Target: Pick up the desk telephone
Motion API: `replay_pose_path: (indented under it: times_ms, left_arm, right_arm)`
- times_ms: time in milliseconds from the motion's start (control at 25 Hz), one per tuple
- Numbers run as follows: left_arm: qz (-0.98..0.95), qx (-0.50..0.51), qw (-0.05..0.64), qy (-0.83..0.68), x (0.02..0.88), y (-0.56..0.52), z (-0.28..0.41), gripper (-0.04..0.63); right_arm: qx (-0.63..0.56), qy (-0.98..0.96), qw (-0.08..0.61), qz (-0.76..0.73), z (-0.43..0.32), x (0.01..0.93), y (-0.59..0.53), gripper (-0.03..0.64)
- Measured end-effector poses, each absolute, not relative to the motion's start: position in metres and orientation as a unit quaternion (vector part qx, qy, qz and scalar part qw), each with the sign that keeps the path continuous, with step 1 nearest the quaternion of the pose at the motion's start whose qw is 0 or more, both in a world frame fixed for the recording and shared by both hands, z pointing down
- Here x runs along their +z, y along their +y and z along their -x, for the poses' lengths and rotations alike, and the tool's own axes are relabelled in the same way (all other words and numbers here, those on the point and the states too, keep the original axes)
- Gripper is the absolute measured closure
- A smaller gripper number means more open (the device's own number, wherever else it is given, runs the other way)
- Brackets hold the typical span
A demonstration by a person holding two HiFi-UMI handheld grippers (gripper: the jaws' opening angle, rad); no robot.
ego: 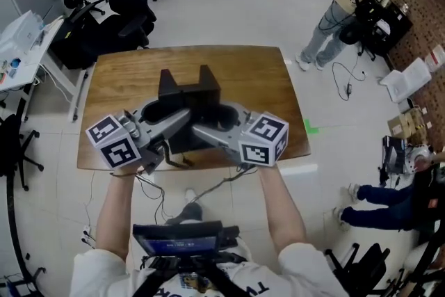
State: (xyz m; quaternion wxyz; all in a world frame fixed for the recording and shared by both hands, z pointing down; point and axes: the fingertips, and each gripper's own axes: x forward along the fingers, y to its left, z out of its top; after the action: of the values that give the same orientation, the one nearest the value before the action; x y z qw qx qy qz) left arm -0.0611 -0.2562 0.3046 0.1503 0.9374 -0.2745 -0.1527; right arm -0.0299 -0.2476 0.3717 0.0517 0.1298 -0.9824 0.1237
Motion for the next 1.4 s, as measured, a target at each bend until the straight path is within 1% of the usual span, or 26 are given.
replay_pose_path:
  times_ms: [280, 640, 1400]
  left_arm:
    - [-0.946, -0.149, 0.106, -0.269, 0.277, -0.202, 0.047, 0.405]
    - [-0.948, -0.159, 0.083, -0.263, 0.257, -0.140, 0.031, 0.407]
    - [-0.949, -0.160, 0.067, -0.264, 0.247, -0.109, 0.026, 0.407]
  right_arm:
    - [0.089, -0.987, 0.031, -0.132, 0.019, 0.346, -0.199, 0.351]
    - [0.063, -0.990, 0.021, -0.127, 0.003, 0.326, -0.141, 0.351]
    - [0.046, -0.991, 0.020, -0.124, -0.001, 0.316, -0.113, 0.351]
